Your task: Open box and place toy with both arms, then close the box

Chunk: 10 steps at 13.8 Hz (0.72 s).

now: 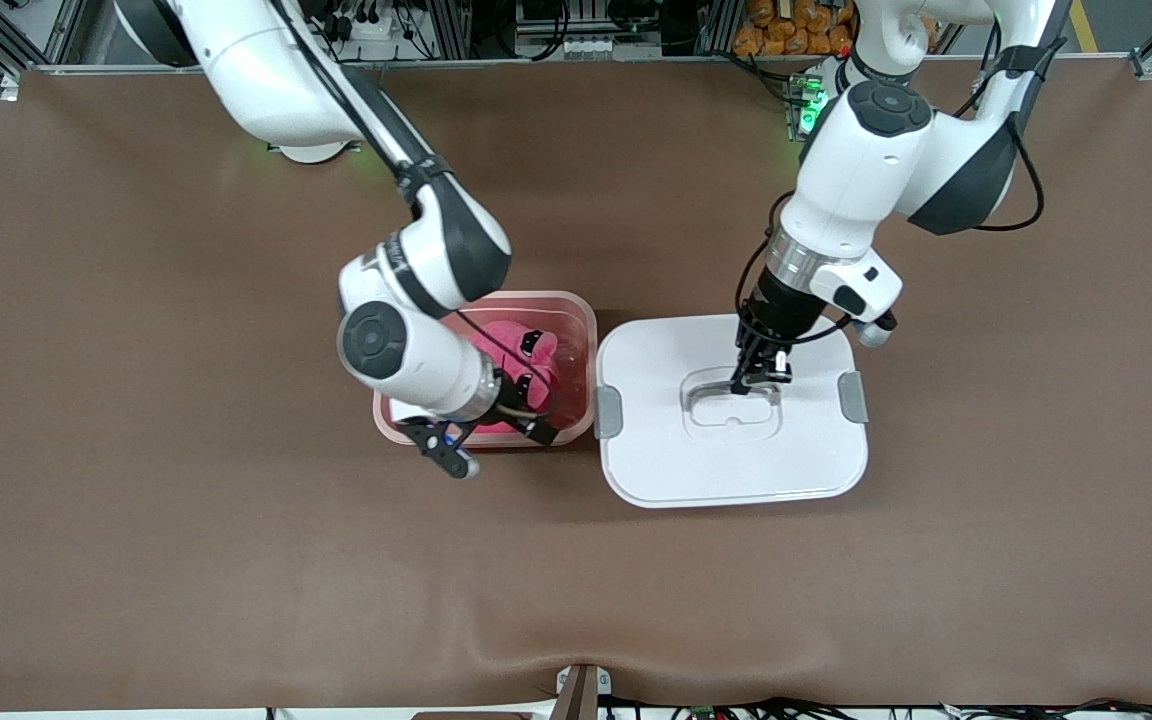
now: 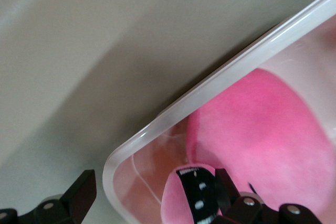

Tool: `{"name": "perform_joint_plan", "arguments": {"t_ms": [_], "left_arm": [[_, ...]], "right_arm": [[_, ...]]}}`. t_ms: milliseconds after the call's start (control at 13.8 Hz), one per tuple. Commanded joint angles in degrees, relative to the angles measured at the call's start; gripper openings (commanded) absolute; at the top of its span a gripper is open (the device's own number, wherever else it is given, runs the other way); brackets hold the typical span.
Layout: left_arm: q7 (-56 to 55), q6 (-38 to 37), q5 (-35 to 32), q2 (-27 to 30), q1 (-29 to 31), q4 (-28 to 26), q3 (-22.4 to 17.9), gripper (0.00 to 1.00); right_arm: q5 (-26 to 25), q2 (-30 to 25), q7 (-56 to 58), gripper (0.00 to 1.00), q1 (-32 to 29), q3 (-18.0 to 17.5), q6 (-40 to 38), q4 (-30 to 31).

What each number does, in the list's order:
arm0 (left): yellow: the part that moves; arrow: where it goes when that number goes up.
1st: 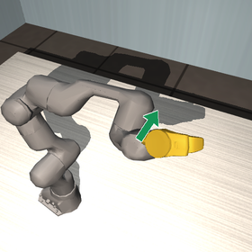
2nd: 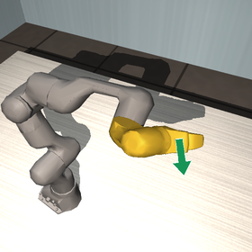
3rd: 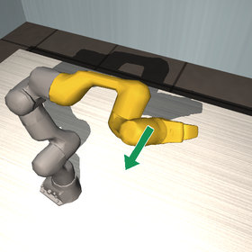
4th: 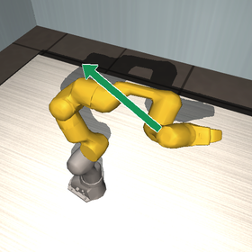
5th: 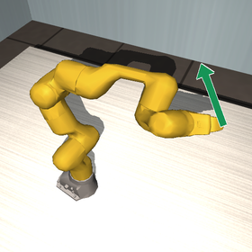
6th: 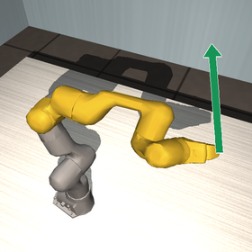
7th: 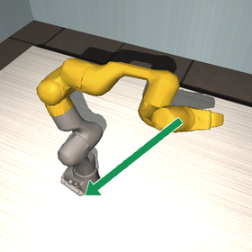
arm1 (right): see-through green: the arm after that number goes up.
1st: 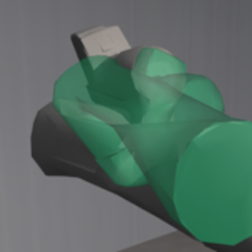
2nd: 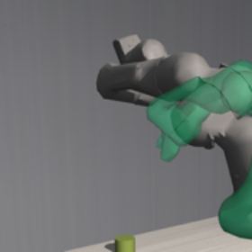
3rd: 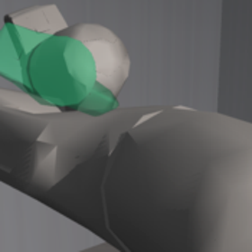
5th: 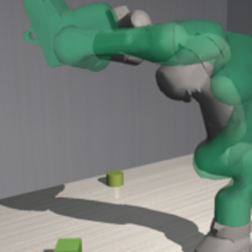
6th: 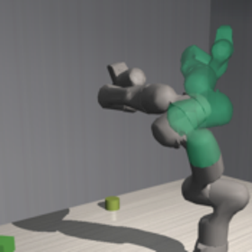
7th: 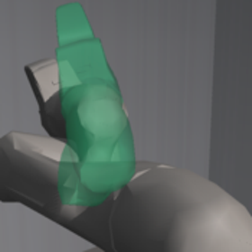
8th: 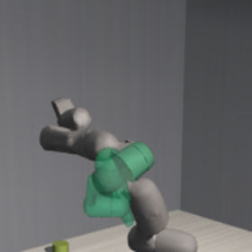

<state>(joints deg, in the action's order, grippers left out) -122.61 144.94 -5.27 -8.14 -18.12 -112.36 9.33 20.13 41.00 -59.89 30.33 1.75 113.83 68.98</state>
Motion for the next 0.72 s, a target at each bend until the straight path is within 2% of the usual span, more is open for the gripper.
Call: {"name": "perform_joint_plan", "arguments": {"t_ms": [0,145,361,506,651], "left_arm": [[-0.61,1.05,-1.41,1.11,0.2,-1.02,0.34,0.0],[-1.31,1.05,-1.41,1.11,-1.46,-0.93,0.34,0.0],[-4.81,0.87,-1.67,0.76,-6.56,-0.5,0.25,0.0],[-9.02,0.87,-3.86,-0.21,-8.76,0.82,0.34,0.0],[-12.81,0.61,-6.93,-1.52,-13.93,1.78,0.25,0.0]], "right_arm": [[0.44,-0.48,3.18,1.0,-2.28,-0.08,-5.79,-3.24],[0.35,-1.44,7.66,1.0,-5.17,-0.08,-10.88,-4.46],[0.43,-4.95,19.59,1.0,-12.63,-0.25,-19.67,-5.53],[0.35,-6.36,29.09,1.0,-16.42,-0.17,-23.81,-5.61],[0.0,-7.5,33.51,1.0,-18.54,0.01,-25.32,-5.79]]}}
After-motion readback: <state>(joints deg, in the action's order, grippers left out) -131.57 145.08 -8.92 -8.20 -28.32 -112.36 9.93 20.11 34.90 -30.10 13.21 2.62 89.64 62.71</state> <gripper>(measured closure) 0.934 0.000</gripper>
